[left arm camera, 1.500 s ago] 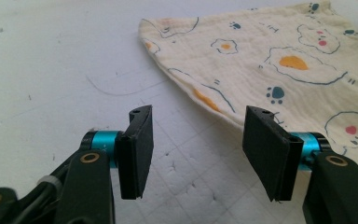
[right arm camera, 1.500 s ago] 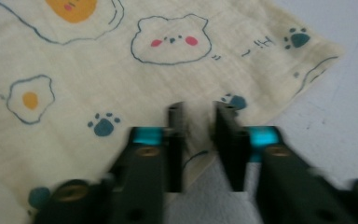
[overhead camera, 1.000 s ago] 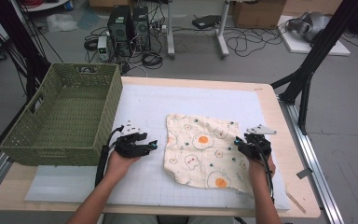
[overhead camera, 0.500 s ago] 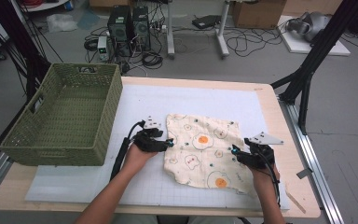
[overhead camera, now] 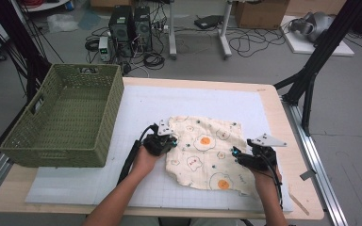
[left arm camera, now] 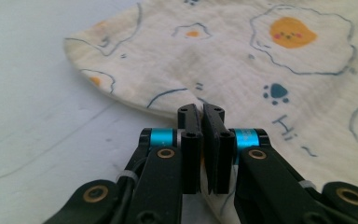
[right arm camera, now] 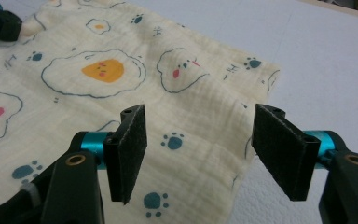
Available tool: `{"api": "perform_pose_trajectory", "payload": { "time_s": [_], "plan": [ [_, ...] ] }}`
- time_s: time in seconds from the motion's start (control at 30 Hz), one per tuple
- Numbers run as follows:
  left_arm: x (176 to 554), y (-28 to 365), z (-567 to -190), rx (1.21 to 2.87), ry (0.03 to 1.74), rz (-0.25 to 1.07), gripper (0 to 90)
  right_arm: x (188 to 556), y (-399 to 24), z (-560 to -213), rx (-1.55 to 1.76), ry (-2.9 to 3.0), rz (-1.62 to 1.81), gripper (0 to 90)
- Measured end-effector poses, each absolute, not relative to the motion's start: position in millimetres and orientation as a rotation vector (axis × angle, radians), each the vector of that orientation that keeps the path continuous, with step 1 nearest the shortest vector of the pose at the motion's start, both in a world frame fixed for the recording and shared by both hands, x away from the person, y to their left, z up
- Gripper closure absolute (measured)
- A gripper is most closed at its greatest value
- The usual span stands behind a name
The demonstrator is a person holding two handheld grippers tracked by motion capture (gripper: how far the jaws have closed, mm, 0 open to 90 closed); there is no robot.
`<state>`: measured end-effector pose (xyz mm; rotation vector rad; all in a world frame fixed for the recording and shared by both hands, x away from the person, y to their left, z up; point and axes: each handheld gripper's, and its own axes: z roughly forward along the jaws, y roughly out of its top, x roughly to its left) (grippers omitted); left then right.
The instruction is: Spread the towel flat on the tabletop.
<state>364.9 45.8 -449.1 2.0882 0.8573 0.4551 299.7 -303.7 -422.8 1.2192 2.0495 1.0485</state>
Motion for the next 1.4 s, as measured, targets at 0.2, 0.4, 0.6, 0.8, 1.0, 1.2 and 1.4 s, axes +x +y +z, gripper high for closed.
{"api": "perform_pose_trajectory", "payload": {
  "time_s": [0.2, 0.4, 0.6, 0.8, 1.0, 1.2, 1.4],
  "plan": [
    [383, 84, -447, 1.948, 1.099, 0.502, 86.8, 300, -296, -427, 1.22, 2.082, 1.049, 34.9],
    [386, 110, -446, 1.916, 1.163, 0.531, 86.6, 304, -274, -434, 1.17, 2.145, 1.039, 35.1],
    [384, 118, -444, 1.905, 1.148, 0.516, 86.6, 319, -245, -443, 1.117, 2.238, 0.982, 40.7],
    [384, 120, -444, 1.875, 1.124, 0.496, 86.6, 341, -242, -445, 1.149, 2.312, 1.01, 84.4],
    [386, 112, -445, 1.829, 1.129, 0.546, 79.9, 359, -247, -442, 1.165, 2.164, 0.889, 86.0],
    [383, 115, -441, 1.812, 1.125, 0.52, 53.8, 366, -266, -445, 1.306, 2.034, 0.843, 82.6],
    [367, 114, -441, 1.862, 1.058, 0.443, 50.1, 356, -267, -437, 1.278, 2.046, 0.941, 61.0]
  ]
}}
